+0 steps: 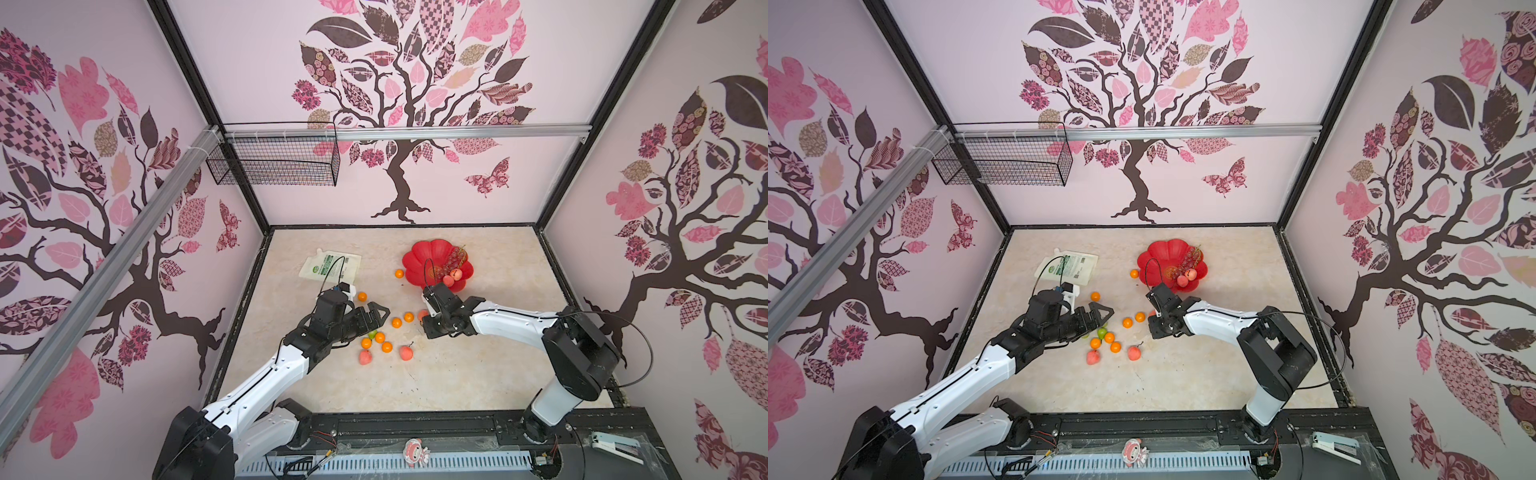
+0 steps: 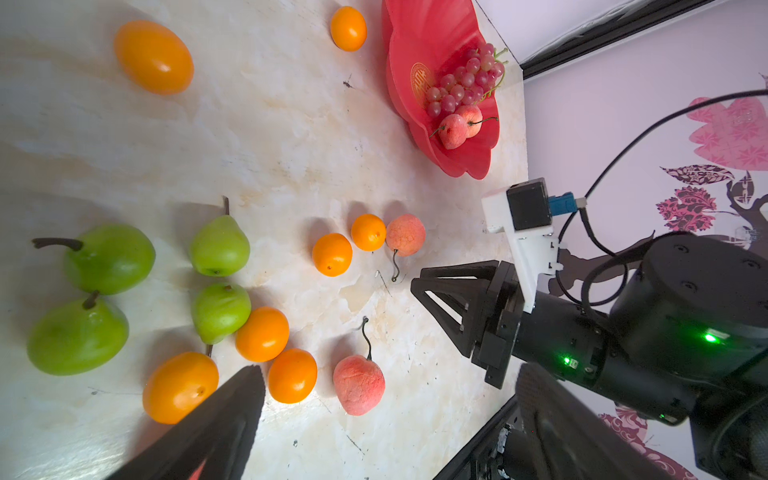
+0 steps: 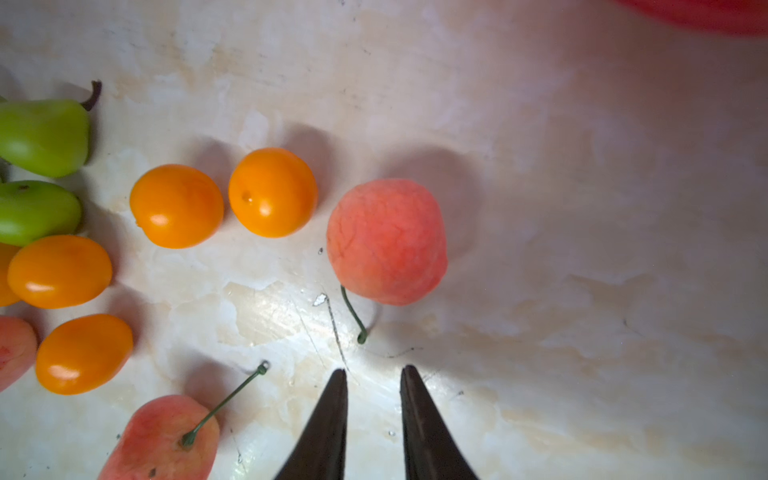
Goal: Place and organize the fake fruits in the fruit bowl
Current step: 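Move the right gripper to a pink peach near the kumquats, then close the right gripper on the pink peach and lift it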
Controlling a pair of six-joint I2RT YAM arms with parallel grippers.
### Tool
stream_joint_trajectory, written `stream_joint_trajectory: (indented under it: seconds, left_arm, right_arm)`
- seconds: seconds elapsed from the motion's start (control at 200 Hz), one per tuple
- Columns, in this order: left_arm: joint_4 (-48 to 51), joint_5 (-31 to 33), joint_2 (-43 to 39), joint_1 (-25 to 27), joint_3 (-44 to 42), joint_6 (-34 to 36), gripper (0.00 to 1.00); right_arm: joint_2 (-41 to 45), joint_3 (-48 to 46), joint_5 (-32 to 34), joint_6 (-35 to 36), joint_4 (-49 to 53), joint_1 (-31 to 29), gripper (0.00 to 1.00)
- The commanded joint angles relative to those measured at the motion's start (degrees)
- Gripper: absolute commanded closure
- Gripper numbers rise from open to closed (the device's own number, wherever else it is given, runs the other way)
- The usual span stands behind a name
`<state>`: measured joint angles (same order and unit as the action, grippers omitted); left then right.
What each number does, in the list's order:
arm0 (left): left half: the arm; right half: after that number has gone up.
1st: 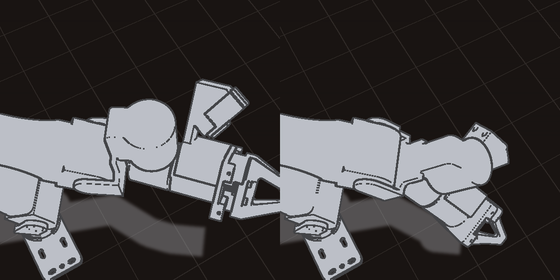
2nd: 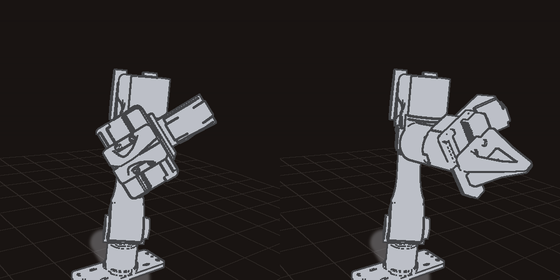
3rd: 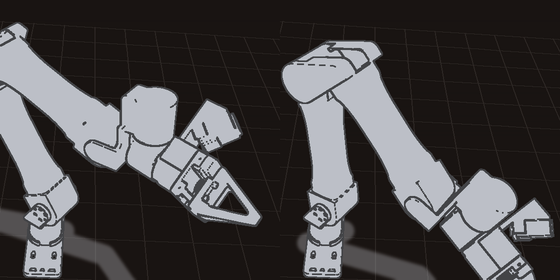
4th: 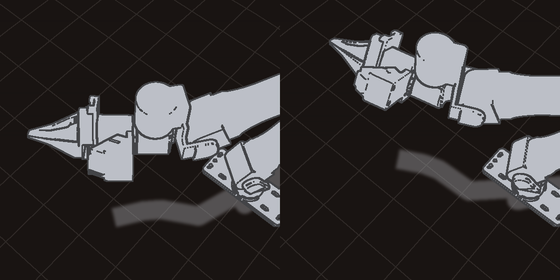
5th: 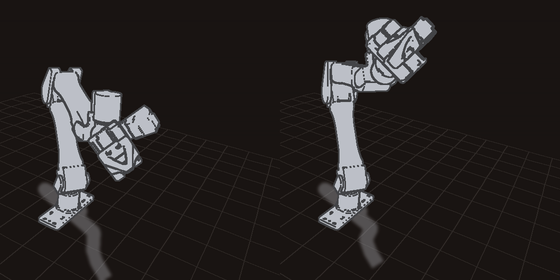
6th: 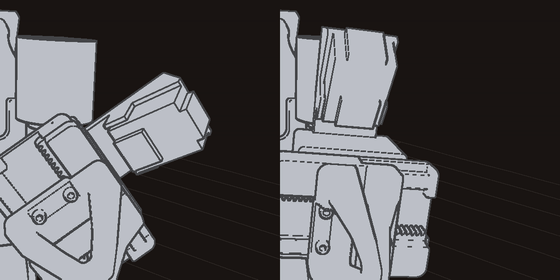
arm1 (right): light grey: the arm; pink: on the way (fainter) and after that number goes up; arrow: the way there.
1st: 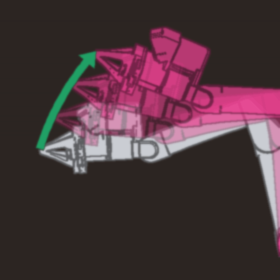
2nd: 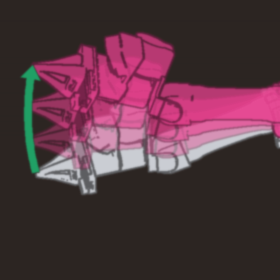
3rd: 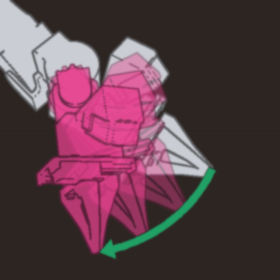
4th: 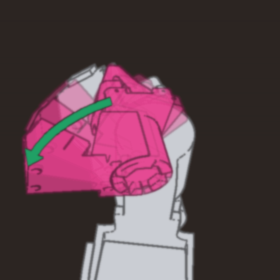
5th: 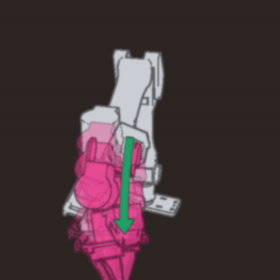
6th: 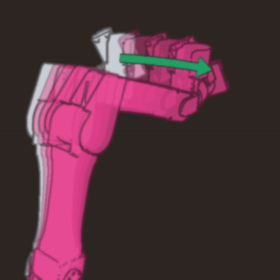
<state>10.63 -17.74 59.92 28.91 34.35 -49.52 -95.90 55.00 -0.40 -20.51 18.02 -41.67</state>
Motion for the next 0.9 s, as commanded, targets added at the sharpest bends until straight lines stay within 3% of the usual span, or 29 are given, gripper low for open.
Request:
stream_joint_trajectory:
  seconds: [0.0, 0.895]
  left_arm:
    - [-2.7, -0.6, 0.4, -0.3, -1.7, -0.1, 0.02]
    - [-4.4, -2.3, 4.0, -1.2, -0.8, 0.9, 0.02]
  right_arm:
    - [-2.6, 2.3, -0.6, 1.3, 0.7, -0.4, 0.74]
    - [-10.8, 8.3, 4.0, 4.0, 6.8, -1.4, 0.76]
